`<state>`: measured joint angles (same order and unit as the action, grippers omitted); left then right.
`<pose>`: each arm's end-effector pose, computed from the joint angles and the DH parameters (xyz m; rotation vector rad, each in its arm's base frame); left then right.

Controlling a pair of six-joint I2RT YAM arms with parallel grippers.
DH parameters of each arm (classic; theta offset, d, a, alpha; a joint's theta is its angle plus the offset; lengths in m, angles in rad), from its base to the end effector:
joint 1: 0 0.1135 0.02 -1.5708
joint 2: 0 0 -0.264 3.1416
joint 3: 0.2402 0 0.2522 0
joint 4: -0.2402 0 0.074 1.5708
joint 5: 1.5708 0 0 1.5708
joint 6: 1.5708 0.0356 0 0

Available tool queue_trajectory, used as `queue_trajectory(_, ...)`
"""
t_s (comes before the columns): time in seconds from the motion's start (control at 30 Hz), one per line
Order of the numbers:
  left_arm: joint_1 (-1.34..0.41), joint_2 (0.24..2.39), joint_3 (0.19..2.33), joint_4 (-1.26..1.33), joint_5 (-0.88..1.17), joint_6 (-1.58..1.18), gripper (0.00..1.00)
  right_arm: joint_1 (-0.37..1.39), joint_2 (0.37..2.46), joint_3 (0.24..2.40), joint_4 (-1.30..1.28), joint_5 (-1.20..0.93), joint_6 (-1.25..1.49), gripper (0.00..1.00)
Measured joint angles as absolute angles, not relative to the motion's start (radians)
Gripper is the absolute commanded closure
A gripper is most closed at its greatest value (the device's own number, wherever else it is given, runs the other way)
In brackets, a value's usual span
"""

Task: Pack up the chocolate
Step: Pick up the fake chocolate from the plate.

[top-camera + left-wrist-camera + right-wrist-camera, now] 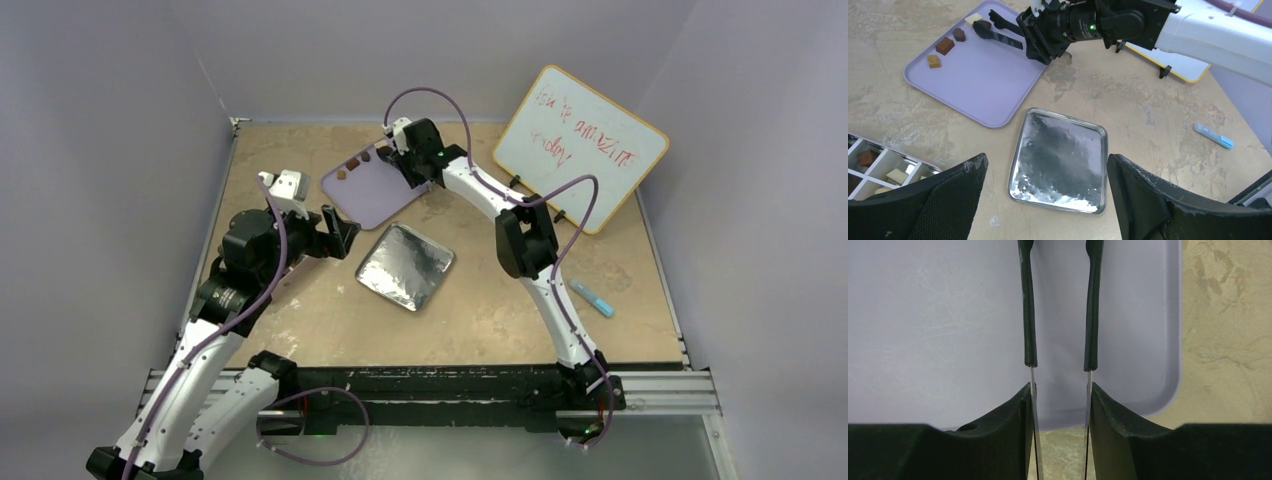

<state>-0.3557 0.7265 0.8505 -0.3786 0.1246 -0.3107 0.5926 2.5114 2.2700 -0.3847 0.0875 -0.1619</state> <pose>0.1523 -0.0613 0.3512 0.1316 1.8581 -0.5801 0.4780 0.3181 0.2046 -0.7637 2.0610 0.1459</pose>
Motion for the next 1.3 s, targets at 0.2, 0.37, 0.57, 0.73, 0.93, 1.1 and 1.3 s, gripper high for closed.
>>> queue_trajectory(0.2, -0.356, 0.694, 0.835, -0.359, 0.117, -0.311, 0.12, 0.592, 2.536, 2.283, -0.385, 0.076, -0.171, 0.62)
queue_trajectory(0.37, -0.356, 0.684, 0.835, -0.357, 0.095, -0.311, 0.12, 0.592, 2.547, 2.304, -0.383, 0.059, -0.184, 0.68)
queue_trajectory(0.57, -0.356, 0.665, 0.835, -0.357, 0.079, -0.304, 0.12, 0.592, 2.550, 2.304, -0.367, 0.062, -0.191, 0.79)
queue_trajectory(0.73, -0.356, 0.656, 0.835, -0.358, 0.066, -0.295, 0.12, 0.593, 2.537, 2.247, -0.331, 0.061, -0.184, 0.83)
queue_trajectory(0.93, -0.356, 0.624, 0.827, -0.356, 0.030, -0.294, 0.12, 0.595, 2.436, 2.115, -0.317, 0.020, -0.131, 0.84)
queue_trajectory(1.1, -0.356, 0.591, 0.820, -0.360, -0.005, -0.294, 0.12, 0.613, 2.308, 2.004, -0.281, -0.032, -0.071, 0.84)
queue_trajectory(1.3, -0.356, 0.539, 0.820, -0.358, -0.045, -0.294, 0.12, 0.658, 2.212, 1.923, -0.218, -0.103, 0.022, 0.83)
